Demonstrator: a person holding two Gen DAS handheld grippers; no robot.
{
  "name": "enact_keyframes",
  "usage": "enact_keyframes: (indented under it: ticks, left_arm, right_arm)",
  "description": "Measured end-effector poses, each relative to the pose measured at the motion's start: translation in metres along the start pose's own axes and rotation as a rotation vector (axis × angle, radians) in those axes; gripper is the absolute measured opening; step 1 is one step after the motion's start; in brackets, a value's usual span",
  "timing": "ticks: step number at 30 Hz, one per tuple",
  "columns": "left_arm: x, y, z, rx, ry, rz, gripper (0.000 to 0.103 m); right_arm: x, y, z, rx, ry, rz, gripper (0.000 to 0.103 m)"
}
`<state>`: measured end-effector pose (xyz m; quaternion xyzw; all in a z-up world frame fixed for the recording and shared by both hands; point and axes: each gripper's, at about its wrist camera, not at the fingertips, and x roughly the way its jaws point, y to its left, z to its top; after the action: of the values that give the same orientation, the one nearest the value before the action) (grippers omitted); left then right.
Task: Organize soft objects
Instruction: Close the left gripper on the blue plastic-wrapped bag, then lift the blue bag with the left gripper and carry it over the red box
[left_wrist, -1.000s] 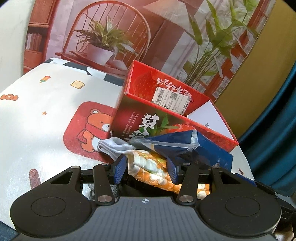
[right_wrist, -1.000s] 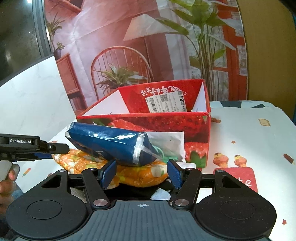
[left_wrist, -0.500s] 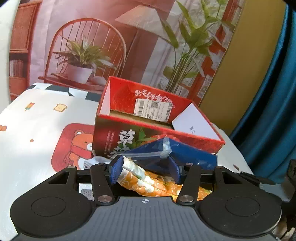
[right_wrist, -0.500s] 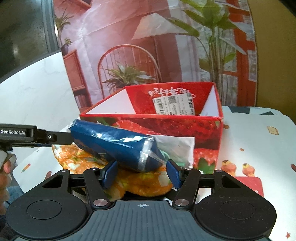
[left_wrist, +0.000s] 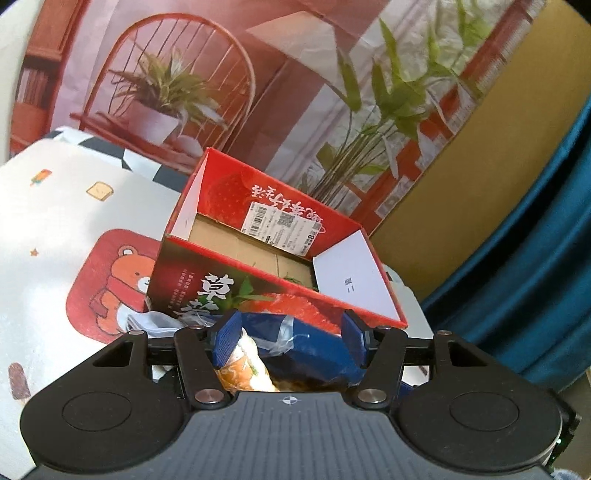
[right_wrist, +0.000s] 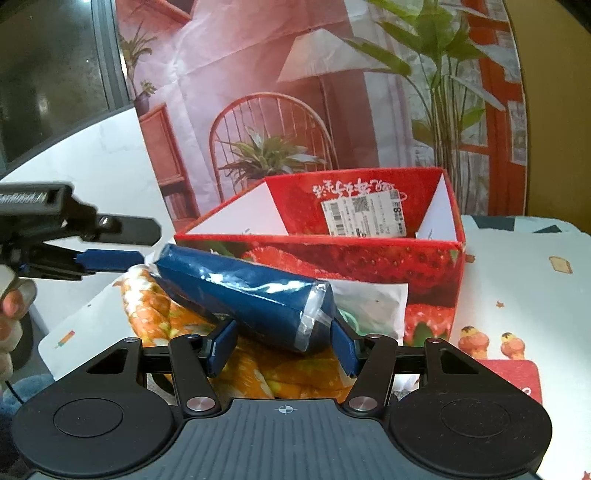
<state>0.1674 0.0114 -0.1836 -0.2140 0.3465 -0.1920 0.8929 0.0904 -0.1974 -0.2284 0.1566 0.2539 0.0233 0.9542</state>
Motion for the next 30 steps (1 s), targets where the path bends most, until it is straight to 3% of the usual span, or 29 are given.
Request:
enact_keyframes:
  ticks: [10, 14, 19, 30]
  left_arm:
    - [-0.012, -0.003, 0.014, -0.007, -0.064, 0.022, 0.061]
    - [0.002, -0.006, 0.010, -0.005, -0.005, 0.008, 0.063]
    - [0.027, 0.006, -0.003, -0.078, 0.094, 0.016, 0.063]
    - [0.043, 0.019, -0.010, -0.122, 0.147, 0.010, 0.063]
  right_arm:
    - [0.004, -0.001, 0.001, 0.006, 0.011, 0.020, 0.055]
    - [0.005, -0.002, 0.002, 0.012, 0.013, 0.024, 0.055]
    - [0.004, -0.002, 0.003, 0.010, 0.013, 0.029, 0.055]
    - [0.017, -0.001, 0.004, -0.008, 0.037, 0.047, 0.059]
